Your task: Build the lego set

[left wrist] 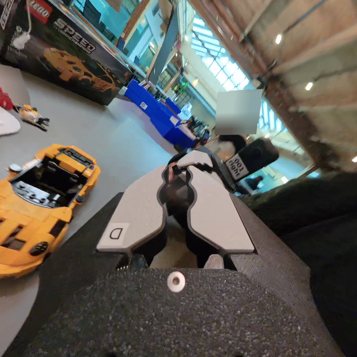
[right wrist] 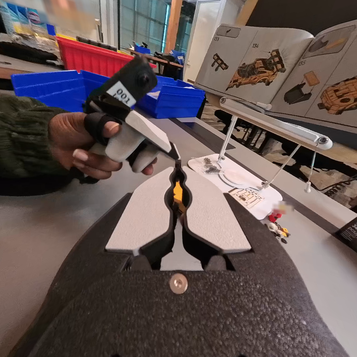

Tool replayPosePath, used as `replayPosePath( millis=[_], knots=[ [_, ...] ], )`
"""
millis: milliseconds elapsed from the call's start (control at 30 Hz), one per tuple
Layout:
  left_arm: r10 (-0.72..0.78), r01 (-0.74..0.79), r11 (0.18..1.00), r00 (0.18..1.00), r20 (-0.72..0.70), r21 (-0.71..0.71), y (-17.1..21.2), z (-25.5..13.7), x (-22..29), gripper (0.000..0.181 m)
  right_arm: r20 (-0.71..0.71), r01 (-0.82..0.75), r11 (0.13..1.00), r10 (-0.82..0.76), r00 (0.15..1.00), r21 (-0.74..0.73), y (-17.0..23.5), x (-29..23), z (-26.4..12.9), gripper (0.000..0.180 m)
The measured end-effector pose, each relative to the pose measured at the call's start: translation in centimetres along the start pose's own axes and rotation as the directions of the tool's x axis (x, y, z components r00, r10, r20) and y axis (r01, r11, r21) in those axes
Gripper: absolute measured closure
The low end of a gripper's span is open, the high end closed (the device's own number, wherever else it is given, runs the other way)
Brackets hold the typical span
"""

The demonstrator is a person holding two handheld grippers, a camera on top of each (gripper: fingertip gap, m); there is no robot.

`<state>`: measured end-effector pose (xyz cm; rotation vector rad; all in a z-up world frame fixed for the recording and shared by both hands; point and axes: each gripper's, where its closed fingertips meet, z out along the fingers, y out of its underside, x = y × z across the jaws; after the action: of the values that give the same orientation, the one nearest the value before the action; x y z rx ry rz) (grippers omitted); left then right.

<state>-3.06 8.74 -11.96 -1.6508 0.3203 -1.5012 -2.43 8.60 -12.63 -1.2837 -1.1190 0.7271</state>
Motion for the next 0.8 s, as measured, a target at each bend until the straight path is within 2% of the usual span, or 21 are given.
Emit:
replayPosePath(
  millis=[67, 167, 233, 400, 567, 800],
  knots=[
    [0.151, -0.147, 0.987, 0.987, 0.050, -0.070, 0.3, -0.3, -0.1, 0.164, 0.028, 0.015, 1.000, -0.015, 0.999, -0.005, 0.1, -0.5, 0.0, 0.178],
    [0.385, -0.355, 0.915, 0.910, 0.156, -0.190, 0.6, -1.0, -1.2, 0.160, 0.068, 0.036, 0.999, -0.034, 0.997, -0.023, 0.5, -1.1, 0.1, 0.178],
    [0.476, -0.429, 0.864, 0.867, 0.149, -0.265, 1.4, -1.2, -1.3, 0.158, 0.096, 0.042, 0.998, -0.038, 0.995, -0.042, 0.9, -1.5, 0.2, 0.178],
    [0.580, -0.519, 0.765, 0.812, 0.058, -0.382, 3.6, -1.3, -0.9, 0.157, 0.173, 0.043, 0.997, -0.032, 0.984, -0.060, 1.4, -2.7, 0.3, 0.178],
    [0.588, -0.546, 0.730, 0.808, -0.028, -0.411, 5.0, -1.2, 0.1, 0.159, 0.247, 0.031, 0.998, -0.016, 0.969, -0.055, 1.3, -3.9, 0.1, 0.178],
    [0.648, -0.618, 0.658, 0.756, -0.096, -0.430, 5.9, -1.4, 0.7, 0.165, 0.353, -0.034, 0.997, 0.058, 0.934, -0.074, 1.2, -4.9, -0.5, 0.178]
  ],
)
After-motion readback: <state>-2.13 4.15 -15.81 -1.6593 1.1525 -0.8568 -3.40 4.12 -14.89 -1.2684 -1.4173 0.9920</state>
